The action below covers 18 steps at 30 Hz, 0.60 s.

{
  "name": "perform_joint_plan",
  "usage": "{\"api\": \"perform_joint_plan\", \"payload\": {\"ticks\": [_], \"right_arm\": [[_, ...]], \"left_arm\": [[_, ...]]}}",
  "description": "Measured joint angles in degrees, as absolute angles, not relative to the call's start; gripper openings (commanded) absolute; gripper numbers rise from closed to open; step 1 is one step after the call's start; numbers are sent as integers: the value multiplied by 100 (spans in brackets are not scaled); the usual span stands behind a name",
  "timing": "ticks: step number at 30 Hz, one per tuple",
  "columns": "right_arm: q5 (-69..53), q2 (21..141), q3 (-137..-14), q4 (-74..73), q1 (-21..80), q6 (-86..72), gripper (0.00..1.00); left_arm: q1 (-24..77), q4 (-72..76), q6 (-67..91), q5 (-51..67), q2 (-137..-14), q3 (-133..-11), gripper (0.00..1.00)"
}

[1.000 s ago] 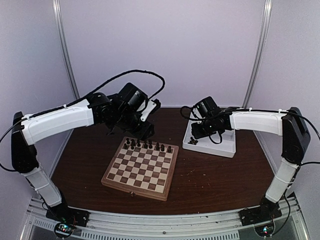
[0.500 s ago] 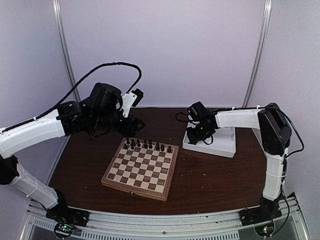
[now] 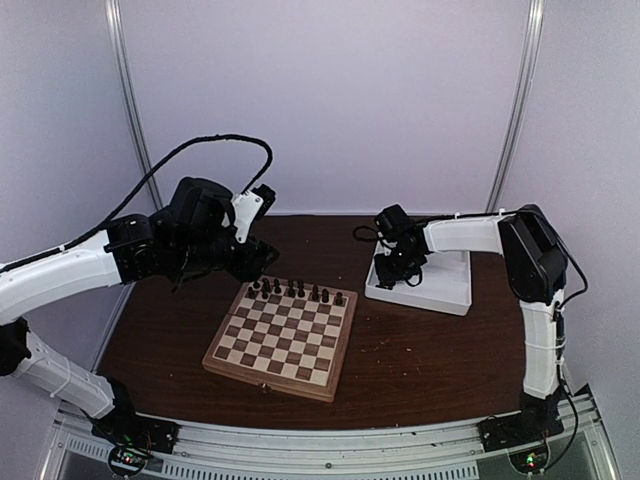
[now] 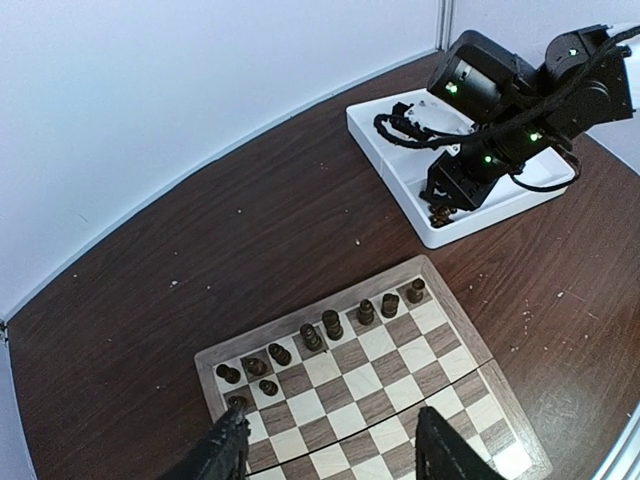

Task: Set up the chess pieces on the board
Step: Pick up the chess piece from the storage box.

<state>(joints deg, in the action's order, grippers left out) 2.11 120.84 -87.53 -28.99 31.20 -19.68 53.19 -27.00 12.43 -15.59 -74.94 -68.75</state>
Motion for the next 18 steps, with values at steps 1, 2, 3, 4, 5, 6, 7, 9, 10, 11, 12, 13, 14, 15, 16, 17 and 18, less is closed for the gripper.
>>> {"api": "perform_joint_plan", "payload": {"ticks": [1, 2, 3, 4, 5, 6, 7, 9, 10, 11, 12, 13, 14, 15, 16, 17, 18], "right_arm": [[209, 12134, -8785, -2899, 3107, -1968, 26], [207, 12178, -8805, -2895, 3096, -1968, 26], [191, 12219, -8814, -2897, 3085, -1968, 26], [174, 12241, -8816, -2895, 3083, -1968, 25], [169, 12256, -8833, -2897, 3083, -1968, 24], [152, 12269, -8855, -2902, 3083, -1966, 22], [130, 12291, -8888, -2912, 3083, -1966, 19], [113, 12350, -8954, -2928, 3083, -1975, 15], [93, 12359, -8982, -2930, 3083, -1955, 15], [86, 12366, -8986, -2928, 3083, -1944, 14], [84, 12366, -8986, -2926, 3083, -1951, 13], [82, 12363, -8986, -2921, 3081, -1946, 12], [82, 12355, -8984, -2917, 3081, -1933, 12], [80, 12333, -8952, -2888, 3081, -1922, 12], [84, 12302, -8910, -2864, 3081, -1903, 12], [73, 12234, -8809, -2818, 3079, -1855, 12], [64, 12143, -8705, -2786, 3076, -1817, 12]], "left_arm": [[5319, -2687, 1227, -1573, -7448, -6840, 58], [5319, -2665, 1208, -1590, -7406, -6816, 58], [5319, -2650, 1194, -1599, -7384, -6810, 58], [5319, -2626, 1181, -1612, -7367, -6810, 58], [5319, -2596, 1166, -1623, -7358, -6810, 58], [5319, -2565, 1151, -1632, -7354, -6810, 58], [5319, -2534, 1131, -1638, -7354, -6810, 58], [5319, -2523, 1081, -1662, -7349, -6810, 58], [5319, -2521, 1052, -1680, -7349, -6810, 58], [5319, -2515, 1028, -1693, -7345, -6810, 58], [5319, -2512, 1011, -1702, -7341, -6810, 59], [5319, -2508, 987, -1712, -7330, -6810, 59], [5319, -2506, 965, -1721, -7314, -6810, 59], [5319, -2499, 945, -1730, -7301, -6810, 59], [5319, -2493, 930, -1750, -7286, -6810, 59], [5319, -2486, 921, -1767, -7273, -6810, 59], [5319, -2486, 908, -1785, -7262, -6810, 59]]}}
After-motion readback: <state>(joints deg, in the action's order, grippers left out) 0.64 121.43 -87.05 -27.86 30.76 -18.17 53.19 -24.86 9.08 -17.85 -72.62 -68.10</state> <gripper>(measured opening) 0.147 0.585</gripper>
